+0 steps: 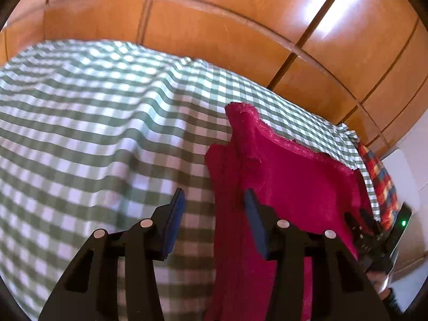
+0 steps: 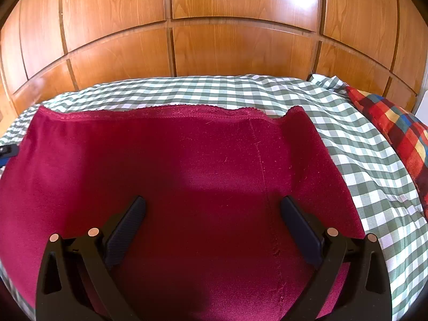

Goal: Fold small clothes

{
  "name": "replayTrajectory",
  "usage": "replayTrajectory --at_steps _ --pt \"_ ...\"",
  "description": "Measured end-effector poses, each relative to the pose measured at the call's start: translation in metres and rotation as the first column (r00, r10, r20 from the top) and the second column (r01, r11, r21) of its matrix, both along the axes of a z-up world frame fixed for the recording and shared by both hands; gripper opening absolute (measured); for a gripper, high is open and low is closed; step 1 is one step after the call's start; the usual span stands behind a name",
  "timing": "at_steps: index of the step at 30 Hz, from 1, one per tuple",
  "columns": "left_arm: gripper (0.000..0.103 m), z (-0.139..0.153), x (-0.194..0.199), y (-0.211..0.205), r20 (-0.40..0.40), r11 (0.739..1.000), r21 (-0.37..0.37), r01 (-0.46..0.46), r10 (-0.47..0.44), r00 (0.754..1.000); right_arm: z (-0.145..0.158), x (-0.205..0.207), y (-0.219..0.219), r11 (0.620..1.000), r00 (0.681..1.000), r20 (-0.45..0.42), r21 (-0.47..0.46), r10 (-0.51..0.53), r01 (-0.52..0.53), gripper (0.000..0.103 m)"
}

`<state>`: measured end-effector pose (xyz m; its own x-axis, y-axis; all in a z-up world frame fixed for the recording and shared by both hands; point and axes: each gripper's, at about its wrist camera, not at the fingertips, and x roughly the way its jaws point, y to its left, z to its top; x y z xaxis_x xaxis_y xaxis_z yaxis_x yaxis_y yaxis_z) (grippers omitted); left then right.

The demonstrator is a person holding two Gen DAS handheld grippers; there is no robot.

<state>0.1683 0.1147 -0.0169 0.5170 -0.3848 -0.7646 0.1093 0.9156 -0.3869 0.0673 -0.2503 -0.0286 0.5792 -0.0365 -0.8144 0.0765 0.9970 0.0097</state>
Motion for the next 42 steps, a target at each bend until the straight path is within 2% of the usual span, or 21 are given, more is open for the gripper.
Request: replayTrajectory --at_steps 3,6,7,8,10,12,13,15,16,17,19,22,27,31,33,34,36,38,39,41,42 --pt "0.041 -0.006 0.013 -0.009 -0.017 0.999 -0.042 0.028 -0.029 0.999 0.0 0.0 0.0 1.0 1.0 0.0 0.0 0.0 0.0 0.099" --pt "0.024 -0.001 0.019 -0.023 0.006 0.996 -0.068 0.062 -0.061 0.998 0.0 0.0 0.0 1.0 1.0 0.001 -0.001 0.0 0.0 0.099" --pt "0.011 0.001 0.019 -0.026 0.018 0.996 -0.056 0.075 -0.074 0.997 -0.001 0.0 0.0 1.0 1.0 0.001 0.0 0.0 0.0 0.099" --pt "0.008 0.003 0.019 -0.032 0.031 0.996 -0.023 0.081 -0.08 0.996 -0.001 0.0 0.0 1.0 1.0 0.001 0.001 0.0 0.0 0.099" --pt "0.007 0.001 0.014 -0.037 0.06 0.995 0.094 0.028 -0.034 0.998 -0.001 0.0 -0.001 1.0 1.0 0.002 0.005 0.001 -0.001 0.099" --pt "0.007 -0.01 0.013 -0.03 0.059 0.995 0.099 -0.027 0.021 0.998 -0.001 0.0 0.001 1.0 1.0 0.002 0.005 0.002 -0.002 0.099" --pt "0.008 -0.023 0.016 -0.023 0.028 0.997 0.062 -0.054 0.052 0.998 -0.001 0.001 0.001 1.0 1.0 0.001 0.002 0.002 -0.002 0.099" --pt "0.012 -0.045 0.022 -0.005 -0.064 0.987 -0.111 -0.114 0.107 0.992 -0.001 0.001 0.002 1.0 1.0 0.002 0.003 0.0 0.0 0.099" --pt "0.016 -0.048 0.024 0.008 -0.106 0.962 -0.22 -0.164 0.143 0.984 -0.001 0.001 0.002 1.0 1.0 0.002 0.003 0.0 0.0 0.099" --pt "0.026 -0.048 0.023 0.015 -0.13 0.945 -0.258 -0.199 0.17 0.977 -0.001 0.001 0.002 1.0 1.0 0.002 0.002 0.0 0.0 0.099" --pt "0.027 -0.032 0.015 0.008 -0.079 0.965 -0.174 -0.195 0.184 0.98 -0.001 0.002 0.002 1.0 1.0 0.002 0.001 -0.002 0.002 0.099" --pt "0.026 0.0 -0.005 -0.02 0.048 0.99 0.021 -0.14 0.138 0.989 -0.001 0.002 0.002 1.0 1.0 0.002 0.0 -0.001 0.001 0.099" --pt "0.033 0.036 -0.047 -0.059 0.211 0.989 0.136 -0.051 0.022 0.977 0.002 0.003 -0.003 0.999 1.0 -0.019 0.034 0.0 0.001 0.099" --pt "0.034 0.033 -0.07 -0.091 0.224 0.975 0.221 0.034 -0.085 0.971 0.017 0.001 -0.021 0.99 0.998 -0.055 0.139 0.008 -0.001 0.096" --pt "0.041 0.023 -0.071 -0.097 0.196 0.966 0.253 0.046 -0.098 0.976 0.029 -0.001 -0.043 0.983 0.998 -0.047 0.177 -0.039 0.047 0.093" --pt "0.046 0.013 -0.069 -0.099 0.152 0.963 0.267 0.047 -0.09 0.984 0.034 -0.002 -0.06 0.977 0.996 -0.046 0.194 -0.083 0.09 0.091" --pt "0.046 -0.003 -0.065 -0.096 0.102 0.967 0.252 0.047 -0.075 0.992 0.032 -0.001 -0.084 0.964 0.988 -0.079 0.224 -0.131 0.146 0.082" --pt "0.047 -0.006 -0.064 -0.09 0.11 0.977 0.208 0.037 -0.061 0.992 0.016 -0.001 -0.106 0.956 0.968 -0.178 0.206 -0.175 0.21 0.073" --pt "0.047 -0.005 -0.062 -0.089 0.105 0.979 0.203 0.034 -0.057 0.993 0.005 -0.003 -0.116 0.951 0.956 -0.226 0.205 -0.185 0.232 0.073" --pt "0.047 -0.005 -0.061 -0.089 0.098 0.979 0.203 0.032 -0.053 0.994 -0.002 -0.015 -0.131 0.912 0.957 -0.235 0.33 -0.17 0.243 0.073" --pt "0.047 -0.003 -0.062 -0.089 0.097 0.979 0.204 0.029 -0.05 0.994 -0.001 -0.021 -0.133 0.905 0.96 -0.228 0.354 -0.162 0.237 0.073"
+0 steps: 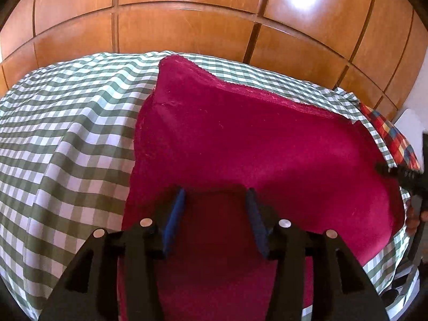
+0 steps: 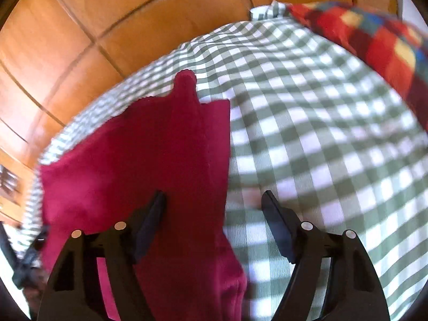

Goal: Fold small clothes
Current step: 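Grasp the folded sweater edge with the right tool and lift it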

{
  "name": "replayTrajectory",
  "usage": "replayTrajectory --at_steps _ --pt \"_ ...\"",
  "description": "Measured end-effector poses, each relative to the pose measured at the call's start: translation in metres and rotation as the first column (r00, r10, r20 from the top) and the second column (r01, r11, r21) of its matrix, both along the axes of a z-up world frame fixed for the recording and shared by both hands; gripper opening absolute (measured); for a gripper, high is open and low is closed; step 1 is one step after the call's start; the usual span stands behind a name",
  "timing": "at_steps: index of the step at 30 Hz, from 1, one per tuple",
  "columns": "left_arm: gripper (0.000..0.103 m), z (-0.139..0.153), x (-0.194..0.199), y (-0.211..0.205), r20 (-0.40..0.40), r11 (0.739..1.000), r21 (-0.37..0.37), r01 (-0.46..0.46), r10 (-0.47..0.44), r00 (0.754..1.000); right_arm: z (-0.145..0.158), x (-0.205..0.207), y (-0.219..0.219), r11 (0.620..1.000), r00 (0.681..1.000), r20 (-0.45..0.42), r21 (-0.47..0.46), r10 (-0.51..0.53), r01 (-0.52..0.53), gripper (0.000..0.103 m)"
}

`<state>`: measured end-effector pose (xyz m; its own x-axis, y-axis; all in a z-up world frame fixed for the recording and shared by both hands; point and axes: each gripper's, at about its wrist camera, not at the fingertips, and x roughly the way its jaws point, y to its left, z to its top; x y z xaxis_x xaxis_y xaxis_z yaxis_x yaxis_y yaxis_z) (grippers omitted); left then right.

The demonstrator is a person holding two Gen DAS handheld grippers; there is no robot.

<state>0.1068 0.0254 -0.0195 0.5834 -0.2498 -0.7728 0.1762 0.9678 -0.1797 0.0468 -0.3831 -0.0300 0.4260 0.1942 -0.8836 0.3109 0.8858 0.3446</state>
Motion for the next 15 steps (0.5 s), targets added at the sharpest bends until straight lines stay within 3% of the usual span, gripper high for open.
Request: replayTrajectory --at_steps 4,7,11,15 --pt "0.055 0.012 -0.012 -0.002 0.043 0.999 0.039 -0.022 0.021 0.999 -0.002 -0.027 0.002 0.964 0.994 0.055 0.245 0.092 -0.103 0.073" --pt "0.064 0.019 -0.021 -0.007 0.066 0.998 0.054 -0.022 0.018 0.998 -0.004 -0.035 0.003 0.942 0.99 0.089 0.308 0.108 -0.13 0.076" --pt "0.065 0.018 -0.027 -0.014 0.049 0.998 0.061 -0.013 0.01 0.999 -0.008 -0.038 -0.004 0.925 0.994 0.101 0.37 0.049 -0.083 0.076" --pt "0.065 0.014 -0.032 -0.022 0.057 0.996 0.089 -0.018 0.013 0.998 -0.009 -0.036 0.0 0.935 0.993 0.11 0.345 0.052 -0.087 0.061"
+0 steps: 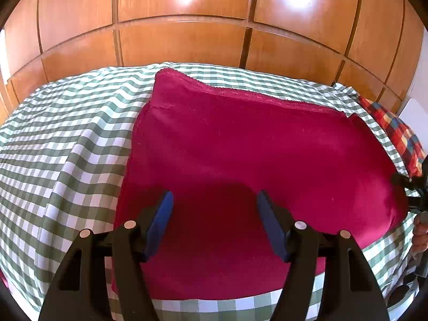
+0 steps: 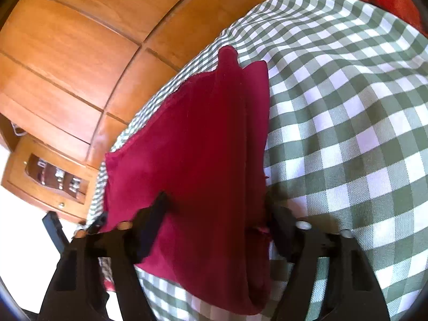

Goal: Fold small clothes
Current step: 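Grasp the folded sweater edge with the right tool and lift it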

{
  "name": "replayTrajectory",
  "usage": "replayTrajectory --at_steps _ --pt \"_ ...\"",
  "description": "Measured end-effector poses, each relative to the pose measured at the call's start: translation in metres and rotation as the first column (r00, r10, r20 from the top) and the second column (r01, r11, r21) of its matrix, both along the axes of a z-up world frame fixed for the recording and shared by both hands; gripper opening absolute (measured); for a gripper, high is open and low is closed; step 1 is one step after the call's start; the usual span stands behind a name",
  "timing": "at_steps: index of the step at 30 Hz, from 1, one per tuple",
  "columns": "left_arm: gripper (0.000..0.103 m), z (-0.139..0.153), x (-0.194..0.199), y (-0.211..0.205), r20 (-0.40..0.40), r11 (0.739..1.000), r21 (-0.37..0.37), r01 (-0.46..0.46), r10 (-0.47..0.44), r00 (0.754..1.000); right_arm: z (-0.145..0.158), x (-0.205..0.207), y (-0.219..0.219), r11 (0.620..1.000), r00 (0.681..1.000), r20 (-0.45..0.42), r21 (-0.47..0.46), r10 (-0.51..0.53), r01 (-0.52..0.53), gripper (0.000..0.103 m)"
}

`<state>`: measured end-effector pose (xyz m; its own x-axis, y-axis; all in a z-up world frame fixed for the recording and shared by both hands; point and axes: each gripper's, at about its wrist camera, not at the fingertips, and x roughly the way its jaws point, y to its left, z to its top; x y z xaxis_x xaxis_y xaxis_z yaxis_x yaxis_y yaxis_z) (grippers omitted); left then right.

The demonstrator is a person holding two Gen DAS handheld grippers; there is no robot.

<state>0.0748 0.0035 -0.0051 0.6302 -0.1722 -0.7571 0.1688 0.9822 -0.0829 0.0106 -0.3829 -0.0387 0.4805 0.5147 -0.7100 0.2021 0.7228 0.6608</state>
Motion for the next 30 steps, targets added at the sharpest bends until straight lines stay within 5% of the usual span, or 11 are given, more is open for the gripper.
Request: replayTrajectory --at_steps 14,26,30 --pt "0.065 0.01 -0.009 -0.009 0.038 1.0 0.008 -0.004 0.003 0.999 0.002 0.0 0.011 1.0 1.0 0.009 0.028 -0.003 0.003 0.035" --pt "0.061 0.006 -0.011 0.007 0.002 0.999 -0.042 0.009 -0.009 1.0 0.07 0.015 0.059 0.998 0.99 0.132 0.025 0.049 -0.053 0.03" --pt "0.06 0.003 -0.008 0.017 -0.023 0.993 -0.114 0.019 -0.022 0.999 0.096 0.028 0.087 0.995 0.979 0.178 0.013 0.1 -0.104 0.03"
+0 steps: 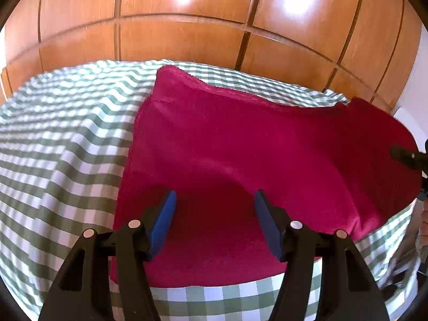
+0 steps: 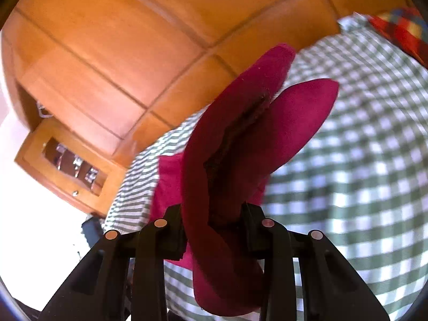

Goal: Fold small clothes
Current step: 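Grasp the folded sweater edge with the right tool and lift it, then fold the lifted sweater half over the other half with the right tool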

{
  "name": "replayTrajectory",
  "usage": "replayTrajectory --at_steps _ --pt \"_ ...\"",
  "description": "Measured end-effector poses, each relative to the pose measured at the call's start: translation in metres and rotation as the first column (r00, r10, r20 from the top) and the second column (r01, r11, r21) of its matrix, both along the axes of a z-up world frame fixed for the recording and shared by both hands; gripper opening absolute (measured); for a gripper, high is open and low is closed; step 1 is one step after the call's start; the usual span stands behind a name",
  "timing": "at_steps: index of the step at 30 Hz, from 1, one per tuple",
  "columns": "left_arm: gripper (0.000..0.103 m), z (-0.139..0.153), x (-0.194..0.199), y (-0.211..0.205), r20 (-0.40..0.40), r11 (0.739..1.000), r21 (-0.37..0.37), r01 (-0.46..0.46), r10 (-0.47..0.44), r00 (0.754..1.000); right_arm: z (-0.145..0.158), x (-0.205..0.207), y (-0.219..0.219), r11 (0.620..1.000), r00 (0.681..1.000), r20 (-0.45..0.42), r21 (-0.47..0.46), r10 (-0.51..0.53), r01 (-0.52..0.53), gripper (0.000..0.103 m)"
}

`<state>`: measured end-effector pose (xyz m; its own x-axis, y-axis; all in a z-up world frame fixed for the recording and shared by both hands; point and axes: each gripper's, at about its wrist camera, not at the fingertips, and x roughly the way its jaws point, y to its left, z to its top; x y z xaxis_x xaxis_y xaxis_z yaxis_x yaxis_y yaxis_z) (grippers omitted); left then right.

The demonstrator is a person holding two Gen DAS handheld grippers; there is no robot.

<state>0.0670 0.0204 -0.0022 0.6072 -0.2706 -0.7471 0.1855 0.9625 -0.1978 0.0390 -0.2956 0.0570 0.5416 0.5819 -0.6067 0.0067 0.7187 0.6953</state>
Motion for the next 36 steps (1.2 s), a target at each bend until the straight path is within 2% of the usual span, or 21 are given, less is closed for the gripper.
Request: replayTrajectory --at_steps 3,8,11,15,18,22,24,27,28,30,31,33,36 --pt "0.06 -0.003 0.005 0.009 -0.027 0.997 -0.073 0.03 -0.032 0.999 0.01 0.014 0.025 0.999 0.999 0.015 -0.012 0.043 -0.042 0.03" --pt "0.057 -0.009 0.014 0.019 -0.056 0.989 -0.137 0.062 -0.07 0.996 0.017 0.04 0.077 0.991 0.992 0.011 -0.022 0.129 -0.129 0.03" --pt "0.055 -0.011 0.017 0.022 -0.066 0.983 -0.168 0.072 -0.084 0.994 0.015 0.053 0.118 0.977 0.979 -0.006 -0.061 0.204 -0.204 0.03" --pt "0.046 -0.01 0.021 0.032 -0.083 0.974 -0.223 0.052 -0.072 0.994 0.008 0.06 0.165 0.951 0.959 -0.035 -0.121 0.282 -0.284 0.03" --pt "0.046 -0.004 0.02 0.057 -0.093 0.946 -0.323 0.003 -0.035 0.995 0.001 0.063 0.195 0.927 0.946 -0.06 -0.187 0.318 -0.324 0.03" --pt "0.046 0.001 0.016 0.097 -0.111 0.907 -0.417 -0.064 0.019 0.994 -0.017 0.061 0.233 0.882 0.925 -0.105 -0.279 0.366 -0.38 0.03" --pt "0.046 0.002 0.015 0.112 -0.122 0.892 -0.443 -0.091 0.04 0.992 -0.025 0.057 0.253 0.846 0.911 -0.118 -0.341 0.395 -0.411 0.03" --pt "0.048 0.004 0.017 0.13 -0.125 0.868 -0.484 -0.108 0.054 0.991 -0.034 0.048 0.278 0.757 0.886 -0.126 -0.476 0.446 -0.449 0.031" --pt "0.052 0.005 0.02 0.133 -0.126 0.86 -0.498 -0.109 0.053 0.991 -0.033 0.044 0.283 0.737 0.88 -0.112 -0.503 0.462 -0.451 0.033" --pt "0.058 0.01 0.027 0.139 -0.128 0.846 -0.523 -0.104 0.042 0.991 -0.028 0.038 0.282 0.746 0.868 -0.073 -0.479 0.491 -0.463 0.045" --pt "0.062 0.011 0.031 0.14 -0.129 0.842 -0.531 -0.098 0.034 0.991 -0.025 0.037 0.277 0.767 0.865 -0.048 -0.44 0.499 -0.467 0.048" --pt "0.065 0.017 0.039 0.141 -0.132 0.832 -0.548 -0.084 0.012 0.991 -0.02 0.034 0.264 0.807 0.861 -0.007 -0.343 0.509 -0.48 0.058" --pt "0.069 0.024 0.044 0.136 -0.141 0.803 -0.594 -0.052 -0.04 0.989 -0.013 0.028 0.238 0.852 0.859 0.028 -0.145 0.511 -0.502 0.065"
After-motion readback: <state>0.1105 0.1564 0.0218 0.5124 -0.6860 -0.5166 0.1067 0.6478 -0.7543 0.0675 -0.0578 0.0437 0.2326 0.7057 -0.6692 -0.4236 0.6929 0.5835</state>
